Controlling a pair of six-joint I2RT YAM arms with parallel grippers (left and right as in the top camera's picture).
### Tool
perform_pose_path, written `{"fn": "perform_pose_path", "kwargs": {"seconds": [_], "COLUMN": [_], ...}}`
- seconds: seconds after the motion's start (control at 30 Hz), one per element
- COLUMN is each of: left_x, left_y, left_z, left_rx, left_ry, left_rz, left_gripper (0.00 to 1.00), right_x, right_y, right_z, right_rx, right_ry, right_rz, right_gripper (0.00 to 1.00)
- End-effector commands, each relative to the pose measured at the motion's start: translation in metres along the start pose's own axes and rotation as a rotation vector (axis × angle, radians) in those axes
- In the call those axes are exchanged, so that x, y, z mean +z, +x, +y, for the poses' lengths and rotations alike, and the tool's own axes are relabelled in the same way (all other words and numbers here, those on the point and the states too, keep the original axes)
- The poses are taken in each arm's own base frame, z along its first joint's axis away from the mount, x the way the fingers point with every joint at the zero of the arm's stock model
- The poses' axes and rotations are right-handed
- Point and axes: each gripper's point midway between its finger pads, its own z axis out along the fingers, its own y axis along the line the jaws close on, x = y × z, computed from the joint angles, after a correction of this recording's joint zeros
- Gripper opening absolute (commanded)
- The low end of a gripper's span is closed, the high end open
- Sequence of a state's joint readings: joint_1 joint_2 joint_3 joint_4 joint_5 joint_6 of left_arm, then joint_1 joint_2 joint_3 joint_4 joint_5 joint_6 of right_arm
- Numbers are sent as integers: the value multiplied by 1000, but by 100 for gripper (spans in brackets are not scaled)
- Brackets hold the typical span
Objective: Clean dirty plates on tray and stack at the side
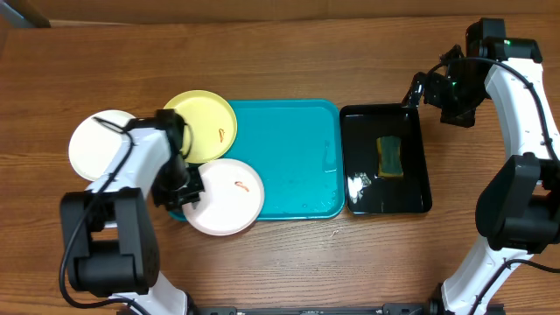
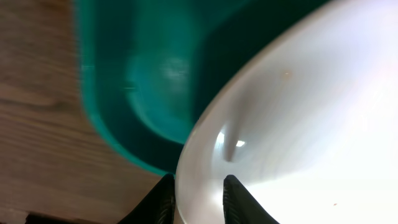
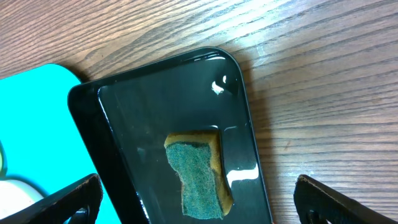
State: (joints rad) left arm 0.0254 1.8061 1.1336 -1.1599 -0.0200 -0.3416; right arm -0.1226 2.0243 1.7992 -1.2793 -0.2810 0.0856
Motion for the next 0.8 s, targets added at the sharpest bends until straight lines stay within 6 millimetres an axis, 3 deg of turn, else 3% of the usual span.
{"fn": "perform_pose_path", "kwargs": {"seconds": [0.0, 0.27, 0.47, 0.57, 0.77], "left_x": [-1, -4, -9, -10, -10], "left_y": [10, 19, 15, 12, -1], "left_z": [-29, -111, -152, -158, -146], "left_rx": [84, 278, 374, 379, 291], "left_ry": [28, 180, 218, 224, 150], "left_rz": [-14, -98, -211, -241, -290], "left_gripper": [27, 30, 38, 39, 40], "right_x": [-12, -12, -12, -12, -12], "right_y": [-4, -4, -4, -4, -4], "right_z": [5, 5, 5, 5, 5], "right_rx": [-15, -15, -15, -15, -15], "right_ry": [-2, -2, -2, -2, -2], "right_rz": [-38, -38, -38, -38, -38], "right_gripper": [100, 100, 100, 100, 100]}}
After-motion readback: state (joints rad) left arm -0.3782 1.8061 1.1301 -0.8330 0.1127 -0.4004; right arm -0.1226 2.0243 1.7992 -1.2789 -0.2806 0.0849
